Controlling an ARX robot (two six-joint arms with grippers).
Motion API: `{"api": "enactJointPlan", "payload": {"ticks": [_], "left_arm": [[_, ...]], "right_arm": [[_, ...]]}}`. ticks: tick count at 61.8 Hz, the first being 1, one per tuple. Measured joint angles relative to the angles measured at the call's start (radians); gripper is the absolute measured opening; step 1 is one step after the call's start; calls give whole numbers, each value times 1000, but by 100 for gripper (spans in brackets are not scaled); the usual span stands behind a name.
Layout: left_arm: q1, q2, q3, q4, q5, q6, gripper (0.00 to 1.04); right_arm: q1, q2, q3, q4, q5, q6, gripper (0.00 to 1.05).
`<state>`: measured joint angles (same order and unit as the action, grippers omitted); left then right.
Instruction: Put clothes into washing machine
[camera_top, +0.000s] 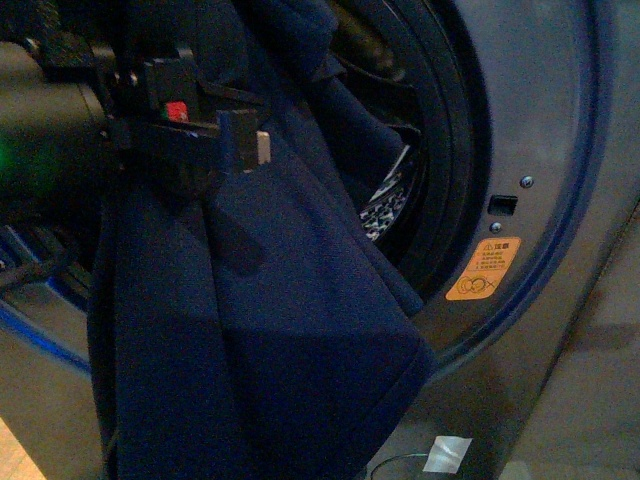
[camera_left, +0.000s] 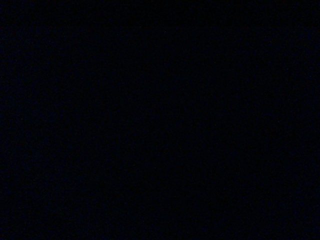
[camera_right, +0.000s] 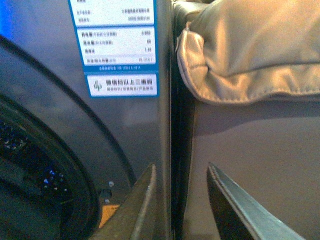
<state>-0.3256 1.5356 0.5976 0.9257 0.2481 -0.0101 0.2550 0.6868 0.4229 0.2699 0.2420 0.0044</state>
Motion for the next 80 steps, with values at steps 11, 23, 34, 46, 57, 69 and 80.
{"api": "enactJointPlan", "payload": {"ticks": [11,23,34,46,57,69,80], "left_arm": [[-27,142,16,71,-124,-22,7],[-17,287,99,101,-209,-28,7],[6,404,206,100,-259,-23,7],[12,522,323,82,-306,-15,7],[10,653,494,37,-372,11,7],[18,754,708,-63,-431,16,7],[39,856,980,-195,-470,32,7]], "right_arm": [[-70,-86,-129,31,-66,-4,1],[-119,-158,-209,40,-113,-4,2],[-180,-217,-267,37,-198,-4,2],[-250,-274,-306,26,-236,-4,2],[-252,-330,-341,3,-240,-4,2],[-253,-389,-365,-29,-241,-4,2],[-253,-442,-384,-64,-241,-4,2]]}}
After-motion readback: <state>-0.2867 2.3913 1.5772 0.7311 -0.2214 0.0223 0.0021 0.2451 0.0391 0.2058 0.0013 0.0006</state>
